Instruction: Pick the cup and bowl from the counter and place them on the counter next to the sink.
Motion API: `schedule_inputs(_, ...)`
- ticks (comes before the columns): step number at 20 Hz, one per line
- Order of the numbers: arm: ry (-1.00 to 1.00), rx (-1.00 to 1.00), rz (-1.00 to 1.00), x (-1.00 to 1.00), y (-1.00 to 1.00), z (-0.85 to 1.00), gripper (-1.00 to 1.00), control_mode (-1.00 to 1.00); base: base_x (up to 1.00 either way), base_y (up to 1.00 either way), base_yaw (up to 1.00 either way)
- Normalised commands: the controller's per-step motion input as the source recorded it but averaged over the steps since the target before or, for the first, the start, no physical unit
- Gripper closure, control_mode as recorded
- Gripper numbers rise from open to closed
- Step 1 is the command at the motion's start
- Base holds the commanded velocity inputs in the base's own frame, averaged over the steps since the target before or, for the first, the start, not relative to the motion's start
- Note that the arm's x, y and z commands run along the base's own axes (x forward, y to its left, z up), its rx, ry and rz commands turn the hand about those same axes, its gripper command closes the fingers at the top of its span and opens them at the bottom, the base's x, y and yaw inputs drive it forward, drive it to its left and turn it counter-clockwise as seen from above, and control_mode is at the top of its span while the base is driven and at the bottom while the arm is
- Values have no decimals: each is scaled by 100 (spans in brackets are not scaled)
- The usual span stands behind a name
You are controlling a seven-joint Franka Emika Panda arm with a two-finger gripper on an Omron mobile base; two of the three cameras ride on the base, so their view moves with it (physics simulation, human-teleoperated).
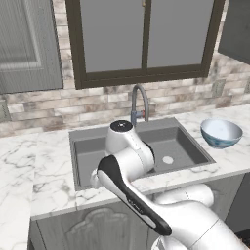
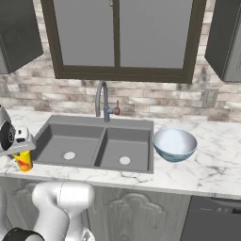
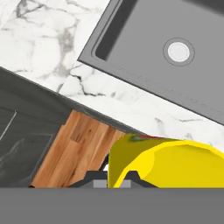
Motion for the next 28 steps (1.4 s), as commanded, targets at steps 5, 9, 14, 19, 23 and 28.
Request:
schedule_inputs(5,0,0,0,60,6,10,100,-100,0,0,0)
schedule_inputs(9,0,0,0,73,24,0,100,-100,0,0,0)
schedule_inputs(14,0,0,-1,51,43,-18,100,-100,0,0,0)
schedule_inputs(19,0,0,-2,3,52,-17,100,-100,0,0,0)
schedule_inputs(23,0,0,-1,11,59,-2,100,-100,0,0,0)
schedule_inputs(28,-1,0,-1,35,47,-2,100,-100,0,0,0)
